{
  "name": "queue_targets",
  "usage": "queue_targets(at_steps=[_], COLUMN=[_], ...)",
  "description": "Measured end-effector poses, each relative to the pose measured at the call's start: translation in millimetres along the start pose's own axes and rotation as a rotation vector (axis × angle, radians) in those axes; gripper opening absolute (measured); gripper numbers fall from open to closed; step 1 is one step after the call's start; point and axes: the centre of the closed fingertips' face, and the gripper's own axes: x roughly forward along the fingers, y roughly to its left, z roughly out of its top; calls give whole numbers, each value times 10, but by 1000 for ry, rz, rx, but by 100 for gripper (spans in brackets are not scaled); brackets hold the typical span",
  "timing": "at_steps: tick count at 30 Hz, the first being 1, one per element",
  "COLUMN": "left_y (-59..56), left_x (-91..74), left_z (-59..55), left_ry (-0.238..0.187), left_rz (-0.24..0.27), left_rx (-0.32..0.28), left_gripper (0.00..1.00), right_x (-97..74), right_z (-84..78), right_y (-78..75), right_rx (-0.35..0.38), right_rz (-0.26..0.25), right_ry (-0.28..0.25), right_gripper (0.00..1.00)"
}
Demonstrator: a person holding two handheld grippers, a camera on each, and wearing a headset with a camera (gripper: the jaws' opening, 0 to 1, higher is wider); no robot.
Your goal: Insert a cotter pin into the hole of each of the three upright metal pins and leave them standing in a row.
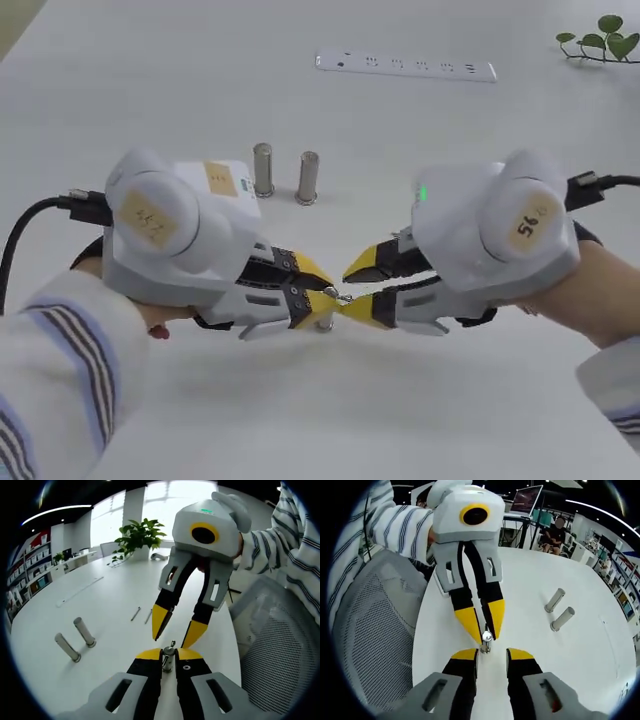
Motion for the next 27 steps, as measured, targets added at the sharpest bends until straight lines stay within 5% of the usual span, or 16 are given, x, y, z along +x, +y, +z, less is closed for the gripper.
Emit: queue_targets(at_steps=[6,18,22,27], left_y=[-5,-21,2,15], left_x=[-2,-16,-100,-285], left_z=[0,11,73,96], left_ry=[6,7,-26,-80], left_rz=[-1,7,22,26], left_rx=[7,10,-3,-68], left_gripper=[6,7,26,57], right_x=[-57,-36,-64,-69], right_z=[-19,91,148,148], right_y=[47,62,53,73], right_rx=[48,74,156,230], right_rz=[31,28,19,13], right_ry=[-19,-62,-141,-213], right_gripper=[0,0,3,18])
